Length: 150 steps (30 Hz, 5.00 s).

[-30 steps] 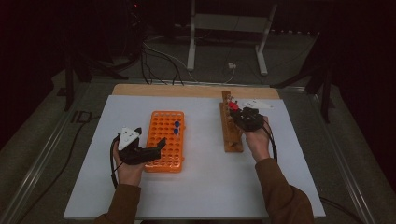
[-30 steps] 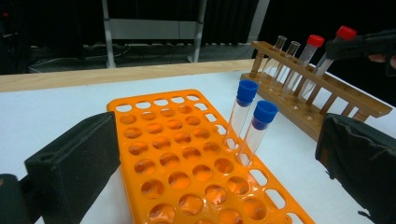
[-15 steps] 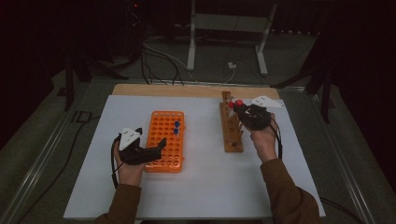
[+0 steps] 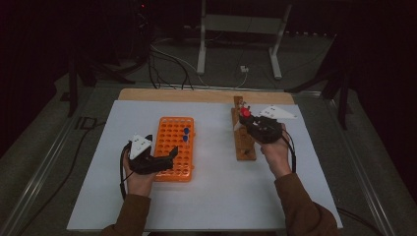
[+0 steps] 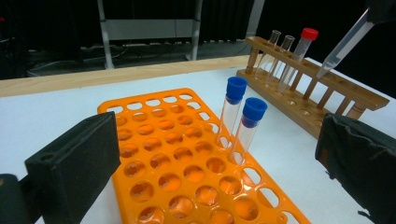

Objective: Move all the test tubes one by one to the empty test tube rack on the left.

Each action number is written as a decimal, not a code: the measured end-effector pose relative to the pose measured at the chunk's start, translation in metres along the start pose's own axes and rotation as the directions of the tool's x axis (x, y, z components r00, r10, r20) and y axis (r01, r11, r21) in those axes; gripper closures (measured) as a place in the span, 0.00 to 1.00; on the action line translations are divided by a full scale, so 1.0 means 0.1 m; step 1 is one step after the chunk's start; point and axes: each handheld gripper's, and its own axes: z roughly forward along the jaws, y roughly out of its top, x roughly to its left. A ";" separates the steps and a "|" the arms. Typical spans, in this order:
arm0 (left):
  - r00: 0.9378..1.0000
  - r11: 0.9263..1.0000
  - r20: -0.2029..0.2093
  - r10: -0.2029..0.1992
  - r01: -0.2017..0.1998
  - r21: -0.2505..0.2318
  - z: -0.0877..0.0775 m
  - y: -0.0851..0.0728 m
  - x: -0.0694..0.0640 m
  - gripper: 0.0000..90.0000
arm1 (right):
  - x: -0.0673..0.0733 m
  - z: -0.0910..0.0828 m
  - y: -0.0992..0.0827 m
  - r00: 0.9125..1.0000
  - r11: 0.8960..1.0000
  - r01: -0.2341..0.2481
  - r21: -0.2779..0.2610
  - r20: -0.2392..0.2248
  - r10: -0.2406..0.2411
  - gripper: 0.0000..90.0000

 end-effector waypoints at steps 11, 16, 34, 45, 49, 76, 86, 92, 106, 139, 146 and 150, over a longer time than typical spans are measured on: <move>1.000 1.000 0.006 0.019 -0.019 0.001 0.02 0.00 -0.07 0.01 | 0.22 0.02 -0.07 0.997 0.999 0.016 0.030 -0.082 -0.013 0.83; 0.999 0.999 0.010 0.033 -0.033 -0.004 0.05 0.02 -0.14 0.01 | 0.33 0.03 -0.09 0.993 0.999 0.023 0.044 -0.115 -0.018 0.83; 0.989 0.991 0.073 0.131 -0.131 0.004 0.25 0.04 -0.61 0.08 | 0.73 0.11 -0.11 0.975 0.996 0.057 0.072 -0.217 -0.040 0.82; 0.966 0.966 0.075 0.248 -0.252 0.049 0.42 0.07 -0.93 0.30 | 0.88 0.13 -0.09 0.961 0.995 0.062 0.085 -0.275 -0.036 0.82; 0.965 0.965 0.058 0.254 -0.258 0.054 0.44 0.08 -0.97 0.42 | 0.92 0.13 -0.08 0.958 0.994 0.069 0.086 -0.283 -0.042 0.82; 0.980 0.981 0.091 0.178 -0.185 0.066 0.40 0.09 -0.79 0.83 | 0.81 0.03 -0.07 0.965 0.996 0.057 0.064 -0.258 -0.038 0.29; 0.984 0.984 0.073 0.161 -0.166 0.058 0.34 0.06 -0.63 0.83 | 0.63 -0.03 -0.23 0.990 0.997 0.028 0.075 -0.141 -0.018 0.09; 0.986 0.986 0.055 0.157 -0.160 0.055 0.31 0.04 -0.52 0.83 | 0.54 -0.10 -0.28 0.992 0.998 0.014 0.064 -0.123 -0.006 0.02; 0.988 0.986 0.041 0.148 -0.151 0.078 0.38 -0.07 -0.40 0.83 | 0.48 -0.16 -0.34 0.992 0.998 0.003 0.056 -0.126 0.004 0.02; 0.992 0.949 0.006 0.125 -0.121 0.290 0.57 -0.18 -0.43 0.83 | 0.47 -0.13 -0.42 0.990 0.997 0.004 0.077 -0.143 0.007 0.02; 0.994 0.954 0.012 0.107 -0.106 0.280 0.55 -0.18 -0.42 0.65 | 0.46 -0.14 -0.42 0.990 0.997 0.000 0.074 -0.143 0.011 0.02; 0.996 0.966 0.024 0.086 -0.089 0.245 0.48 -0.15 -0.41 0.51 | 0.44 -0.16 -0.41 0.990 0.998 -0.005 0.070 -0.140 0.015 0.02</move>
